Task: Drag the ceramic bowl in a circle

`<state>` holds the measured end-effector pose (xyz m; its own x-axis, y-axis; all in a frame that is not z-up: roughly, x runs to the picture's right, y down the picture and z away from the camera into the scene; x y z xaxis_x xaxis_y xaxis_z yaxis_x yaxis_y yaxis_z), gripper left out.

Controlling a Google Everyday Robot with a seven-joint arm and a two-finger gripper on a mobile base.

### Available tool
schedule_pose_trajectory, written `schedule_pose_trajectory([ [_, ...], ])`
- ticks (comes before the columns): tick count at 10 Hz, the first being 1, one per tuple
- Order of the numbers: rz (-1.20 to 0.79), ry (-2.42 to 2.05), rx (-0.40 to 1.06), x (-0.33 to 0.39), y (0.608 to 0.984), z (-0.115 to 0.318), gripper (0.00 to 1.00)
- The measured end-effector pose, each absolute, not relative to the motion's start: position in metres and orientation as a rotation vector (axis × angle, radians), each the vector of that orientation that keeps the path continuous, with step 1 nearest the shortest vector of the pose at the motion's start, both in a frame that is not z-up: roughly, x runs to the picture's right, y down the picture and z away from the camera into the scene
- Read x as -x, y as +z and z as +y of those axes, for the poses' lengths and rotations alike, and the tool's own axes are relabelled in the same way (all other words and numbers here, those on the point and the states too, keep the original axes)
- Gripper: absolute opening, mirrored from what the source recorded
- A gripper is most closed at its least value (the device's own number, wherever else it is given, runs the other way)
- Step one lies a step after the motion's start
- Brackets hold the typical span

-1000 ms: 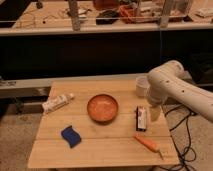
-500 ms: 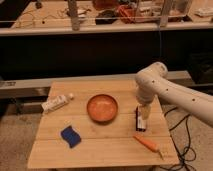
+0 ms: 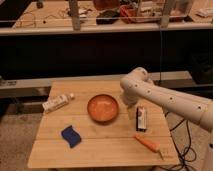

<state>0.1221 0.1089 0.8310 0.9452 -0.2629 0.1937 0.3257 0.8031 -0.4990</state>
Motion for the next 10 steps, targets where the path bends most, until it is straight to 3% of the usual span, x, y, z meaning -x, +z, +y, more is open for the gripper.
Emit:
schedule_pose_trajectory([
  [5,-0.166,-0.367,0.542,-0.095,0.867,0.105,0.79],
  [8,-0.208,-0.381,0.544,-0.085,0.878,0.1,0.55],
  [10,-0.223,-0.382,0.536,-0.091,0.883,0.098,0.5],
])
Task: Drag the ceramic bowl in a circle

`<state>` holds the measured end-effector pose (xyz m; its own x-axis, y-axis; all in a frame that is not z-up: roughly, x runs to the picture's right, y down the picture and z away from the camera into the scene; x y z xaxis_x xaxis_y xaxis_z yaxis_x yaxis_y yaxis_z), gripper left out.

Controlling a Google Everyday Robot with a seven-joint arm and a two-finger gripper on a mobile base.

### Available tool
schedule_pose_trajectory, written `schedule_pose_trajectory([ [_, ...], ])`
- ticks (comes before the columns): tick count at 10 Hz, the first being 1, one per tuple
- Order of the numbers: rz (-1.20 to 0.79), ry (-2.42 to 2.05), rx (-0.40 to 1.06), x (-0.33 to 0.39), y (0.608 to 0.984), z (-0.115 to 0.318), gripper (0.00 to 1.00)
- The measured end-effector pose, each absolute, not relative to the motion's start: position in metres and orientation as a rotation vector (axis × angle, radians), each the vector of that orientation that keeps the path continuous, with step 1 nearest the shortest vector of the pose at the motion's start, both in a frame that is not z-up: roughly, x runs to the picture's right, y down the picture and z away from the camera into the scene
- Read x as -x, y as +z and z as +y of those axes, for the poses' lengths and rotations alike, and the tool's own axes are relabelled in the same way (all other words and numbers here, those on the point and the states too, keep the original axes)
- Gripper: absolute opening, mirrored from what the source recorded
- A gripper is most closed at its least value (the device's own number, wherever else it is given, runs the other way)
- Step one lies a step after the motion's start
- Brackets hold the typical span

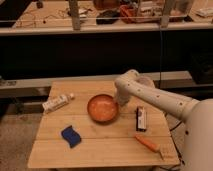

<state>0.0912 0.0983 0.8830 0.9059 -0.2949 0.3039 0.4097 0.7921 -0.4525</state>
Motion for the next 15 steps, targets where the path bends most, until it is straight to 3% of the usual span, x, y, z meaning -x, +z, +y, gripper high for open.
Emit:
schedule_pose_trajectory([
  [3,-0.236,-0.392,0.521,-0.08,0.896,0.1,0.75],
  [5,-0.253,-0.419,0.521,-0.075,0.885,0.111,0.74],
  [6,-0.262,-0.425,0.522,-0.071,0.88,0.117,0.68],
  [8,-0.264,-0.426,0.514,-0.07,0.875,0.125,0.45],
  [11,-0.283,-0.443,0.514,-0.075,0.895,0.116,0.16],
  [13,-0.298,-0.46,0.518,-0.071,0.898,0.115,0.01],
  [15,-0.315,-0.505,0.516,-0.053,0.897,0.113,0.01],
])
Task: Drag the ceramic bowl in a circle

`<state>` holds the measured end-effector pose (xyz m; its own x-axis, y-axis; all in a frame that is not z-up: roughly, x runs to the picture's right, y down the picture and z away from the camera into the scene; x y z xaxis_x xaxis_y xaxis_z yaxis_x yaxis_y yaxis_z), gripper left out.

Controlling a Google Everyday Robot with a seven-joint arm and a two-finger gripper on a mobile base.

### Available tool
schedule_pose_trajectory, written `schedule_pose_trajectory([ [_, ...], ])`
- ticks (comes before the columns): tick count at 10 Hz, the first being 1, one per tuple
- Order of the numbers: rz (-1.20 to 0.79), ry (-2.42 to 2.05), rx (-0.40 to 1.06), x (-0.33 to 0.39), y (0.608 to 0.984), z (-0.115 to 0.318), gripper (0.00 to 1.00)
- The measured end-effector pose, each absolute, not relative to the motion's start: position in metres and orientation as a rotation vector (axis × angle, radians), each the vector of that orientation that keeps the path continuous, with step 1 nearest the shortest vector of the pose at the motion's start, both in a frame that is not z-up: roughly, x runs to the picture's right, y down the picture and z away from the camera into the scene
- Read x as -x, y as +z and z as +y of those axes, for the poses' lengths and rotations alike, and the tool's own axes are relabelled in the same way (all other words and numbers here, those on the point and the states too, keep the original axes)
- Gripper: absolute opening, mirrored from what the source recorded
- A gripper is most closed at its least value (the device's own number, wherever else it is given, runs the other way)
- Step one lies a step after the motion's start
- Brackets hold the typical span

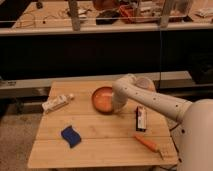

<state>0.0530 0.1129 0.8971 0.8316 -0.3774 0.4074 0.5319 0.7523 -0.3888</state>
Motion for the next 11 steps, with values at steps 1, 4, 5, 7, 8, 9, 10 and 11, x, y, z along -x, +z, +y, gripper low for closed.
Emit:
schedule_pose_trajectory([
  [1,-0.326,-0.527,0.515,-0.045,0.898,0.11,0.01],
  [4,-0.334,-0.567,0.532,-0.04,0.901,0.11,0.01],
  [5,-0.342,-0.59,0.531,-0.032,0.901,0.11,0.01],
  [7,-0.358,-0.628,0.53,-0.026,0.901,0.108,0.01],
  [8,-0.362,-0.644,0.531,-0.026,0.902,0.108,0.01],
  [9,-0.361,-0.646,0.532,-0.026,0.901,0.108,0.01],
  [10,-0.363,-0.651,0.531,-0.028,0.899,0.108,0.01],
  [11,-0.366,-0.66,0.534,-0.031,0.896,0.111,0.01],
])
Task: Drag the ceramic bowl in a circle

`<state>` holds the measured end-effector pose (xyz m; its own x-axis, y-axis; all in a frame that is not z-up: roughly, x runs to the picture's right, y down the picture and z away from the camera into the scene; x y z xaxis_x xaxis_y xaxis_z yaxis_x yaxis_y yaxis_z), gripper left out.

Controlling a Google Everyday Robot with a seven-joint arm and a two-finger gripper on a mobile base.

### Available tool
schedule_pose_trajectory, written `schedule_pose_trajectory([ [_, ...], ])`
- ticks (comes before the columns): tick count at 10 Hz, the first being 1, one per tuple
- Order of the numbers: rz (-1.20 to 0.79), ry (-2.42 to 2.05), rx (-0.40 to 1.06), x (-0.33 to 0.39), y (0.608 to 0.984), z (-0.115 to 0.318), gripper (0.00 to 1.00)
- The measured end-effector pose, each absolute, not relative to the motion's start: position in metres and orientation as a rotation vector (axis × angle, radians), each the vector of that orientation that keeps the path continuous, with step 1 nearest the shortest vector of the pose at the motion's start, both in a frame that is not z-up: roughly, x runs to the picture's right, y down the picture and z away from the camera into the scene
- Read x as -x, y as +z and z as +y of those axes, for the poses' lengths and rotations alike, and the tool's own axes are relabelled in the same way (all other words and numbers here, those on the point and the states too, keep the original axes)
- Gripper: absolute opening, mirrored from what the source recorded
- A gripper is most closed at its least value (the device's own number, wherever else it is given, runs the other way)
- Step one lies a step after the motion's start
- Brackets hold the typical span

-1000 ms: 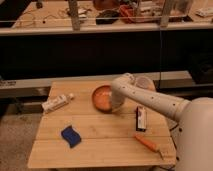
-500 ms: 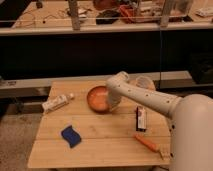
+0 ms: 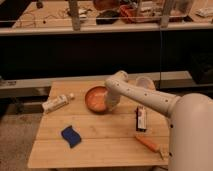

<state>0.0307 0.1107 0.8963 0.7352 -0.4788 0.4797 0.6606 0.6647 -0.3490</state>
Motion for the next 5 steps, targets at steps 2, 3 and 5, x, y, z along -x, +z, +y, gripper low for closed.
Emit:
schedule_pose_trajectory([
  [2,-0.375,-0.691,0.539,-0.026,0.891,0.116,0.01],
  [3,-0.38,-0.702,0.538,-0.025,0.891,0.115,0.01],
  [5,-0.384,-0.713,0.535,-0.037,0.89,0.113,0.01],
])
